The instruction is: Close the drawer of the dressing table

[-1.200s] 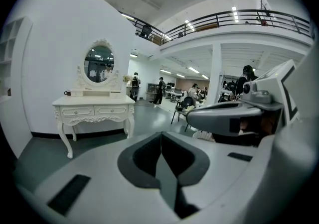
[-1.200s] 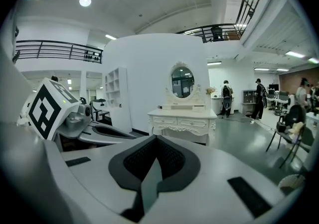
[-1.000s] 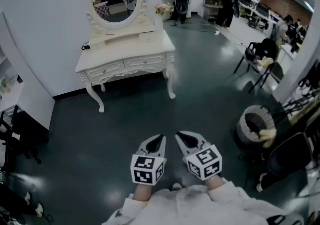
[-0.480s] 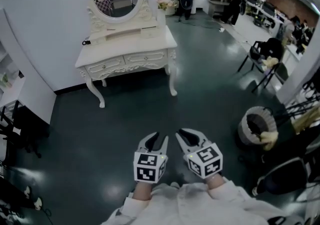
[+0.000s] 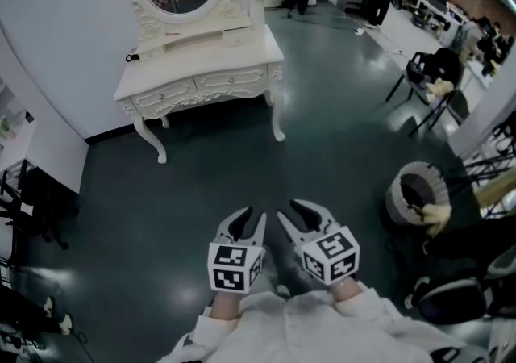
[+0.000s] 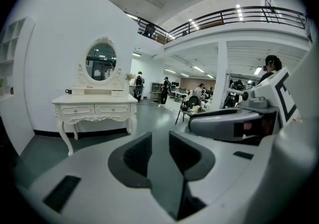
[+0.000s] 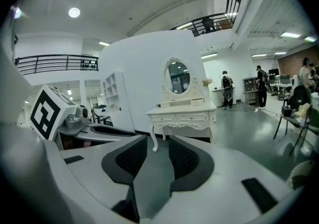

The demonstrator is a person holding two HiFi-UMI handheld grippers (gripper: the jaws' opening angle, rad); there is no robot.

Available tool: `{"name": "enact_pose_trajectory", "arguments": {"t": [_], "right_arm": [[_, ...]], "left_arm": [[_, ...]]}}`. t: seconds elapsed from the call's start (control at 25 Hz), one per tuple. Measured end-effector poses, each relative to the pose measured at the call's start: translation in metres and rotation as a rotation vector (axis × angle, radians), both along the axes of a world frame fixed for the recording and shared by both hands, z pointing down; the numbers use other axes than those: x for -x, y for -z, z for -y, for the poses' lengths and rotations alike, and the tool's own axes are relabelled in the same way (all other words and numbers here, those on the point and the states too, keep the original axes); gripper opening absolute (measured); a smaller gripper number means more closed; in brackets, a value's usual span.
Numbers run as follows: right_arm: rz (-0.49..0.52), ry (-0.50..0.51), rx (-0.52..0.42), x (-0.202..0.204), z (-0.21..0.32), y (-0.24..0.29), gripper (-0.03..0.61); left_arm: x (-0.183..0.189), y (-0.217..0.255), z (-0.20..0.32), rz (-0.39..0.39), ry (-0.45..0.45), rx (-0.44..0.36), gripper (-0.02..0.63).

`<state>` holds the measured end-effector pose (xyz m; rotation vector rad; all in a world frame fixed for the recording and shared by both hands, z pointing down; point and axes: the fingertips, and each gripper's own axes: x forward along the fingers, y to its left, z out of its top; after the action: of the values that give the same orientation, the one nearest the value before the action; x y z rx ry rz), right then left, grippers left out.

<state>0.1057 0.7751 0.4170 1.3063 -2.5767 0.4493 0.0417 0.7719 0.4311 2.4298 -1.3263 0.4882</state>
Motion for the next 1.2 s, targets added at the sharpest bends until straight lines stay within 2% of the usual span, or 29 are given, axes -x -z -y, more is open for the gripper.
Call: {"name": "enact_pose_trajectory", "arguments": {"t": [0.32,0.88,1.2], "right_arm": [[-0.024,-0.009,0.015,0.008,0.080,-0.012,0.114],[-0.017,-0.049,0.009,0.059,0.263,-0.002,0.114],[-0.024,-0.098,0.009,0.071,0.328,-0.003,0.114]], "left_arm": [[0.006,-0.005,0.085,-0.012,-0.021,0.010,0.103],[0.060,0.007,0.266,-0.003,-0.061,0.006,0.103],[0.076,0.005,0.334,-0.014,-0.098,0.002,0.103]]}}
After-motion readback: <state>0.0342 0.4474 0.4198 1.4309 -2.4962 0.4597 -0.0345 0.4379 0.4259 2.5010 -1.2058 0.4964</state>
